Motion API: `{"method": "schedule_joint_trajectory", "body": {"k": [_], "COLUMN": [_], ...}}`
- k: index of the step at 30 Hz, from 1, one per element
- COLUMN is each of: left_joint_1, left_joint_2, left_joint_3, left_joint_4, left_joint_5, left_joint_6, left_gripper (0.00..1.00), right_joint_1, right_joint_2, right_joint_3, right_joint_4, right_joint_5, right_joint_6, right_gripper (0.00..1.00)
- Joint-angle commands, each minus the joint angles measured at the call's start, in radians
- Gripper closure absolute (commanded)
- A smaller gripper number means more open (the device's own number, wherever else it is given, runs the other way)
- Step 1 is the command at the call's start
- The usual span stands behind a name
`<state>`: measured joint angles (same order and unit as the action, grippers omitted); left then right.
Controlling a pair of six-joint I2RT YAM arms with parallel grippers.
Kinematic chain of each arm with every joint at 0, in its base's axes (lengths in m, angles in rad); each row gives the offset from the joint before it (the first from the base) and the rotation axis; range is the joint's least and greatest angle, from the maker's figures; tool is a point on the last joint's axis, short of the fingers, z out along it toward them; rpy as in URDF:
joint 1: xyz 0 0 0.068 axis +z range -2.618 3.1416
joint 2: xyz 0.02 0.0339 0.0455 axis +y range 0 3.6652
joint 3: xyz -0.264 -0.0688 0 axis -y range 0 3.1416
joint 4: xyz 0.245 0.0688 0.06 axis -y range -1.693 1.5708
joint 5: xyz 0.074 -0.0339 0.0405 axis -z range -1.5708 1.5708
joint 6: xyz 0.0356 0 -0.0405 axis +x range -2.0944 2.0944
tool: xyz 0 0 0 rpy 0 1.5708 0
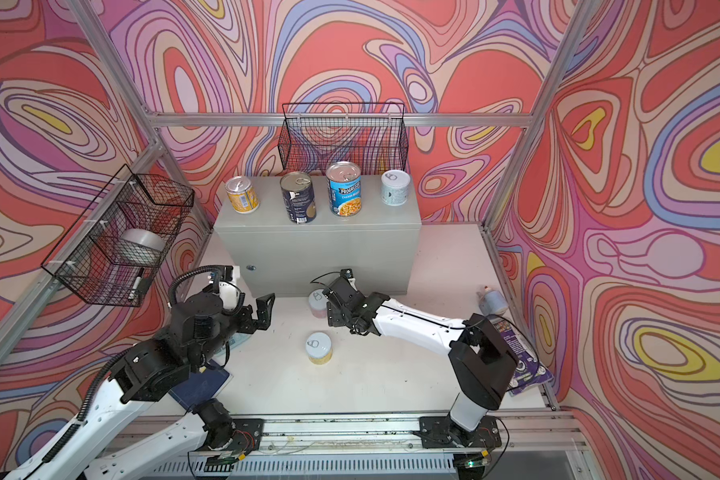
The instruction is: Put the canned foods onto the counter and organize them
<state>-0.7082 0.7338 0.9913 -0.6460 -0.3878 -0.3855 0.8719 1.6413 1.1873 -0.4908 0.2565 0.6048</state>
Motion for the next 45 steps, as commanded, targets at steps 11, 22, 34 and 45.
{"method": "schedule_joint_trajectory", "body": {"k": [11, 22, 34, 45], "left_joint_1": [-0.003, -0.003, -0.002, -0.002], "left_joint_2": [0.038, 0.105, -0.046, -0.106], "left_joint_3": [0.135, 0.354, 0.185, 0.198], "left_joint_4": [-0.039, 0.228, 0.425, 0.215], "left_joint_5": [0.049, 0.479, 0.260, 0.143], "left_joint_6": [-0.214, -0.336, -0.407, -0.296], "left_gripper": [0.00, 0.00, 0.00, 0.00], "right_joint_1": [-0.013, -0.022, -0.025, -0.026], "right_joint_2": [-0.061, -0.042, -0.018, -0.006], "right_joint_3": [0.003, -0.006, 0.050, 0.043], "right_joint_4": [0.010, -0.060, -0.116, -0.068], "right_joint_5": [0.041, 0.013, 0.035, 0.028], "right_joint_6": [-0.005, 0.015, 0.064, 0.044], "right_gripper": [0.52, 0.52, 0.52, 0.51]}}
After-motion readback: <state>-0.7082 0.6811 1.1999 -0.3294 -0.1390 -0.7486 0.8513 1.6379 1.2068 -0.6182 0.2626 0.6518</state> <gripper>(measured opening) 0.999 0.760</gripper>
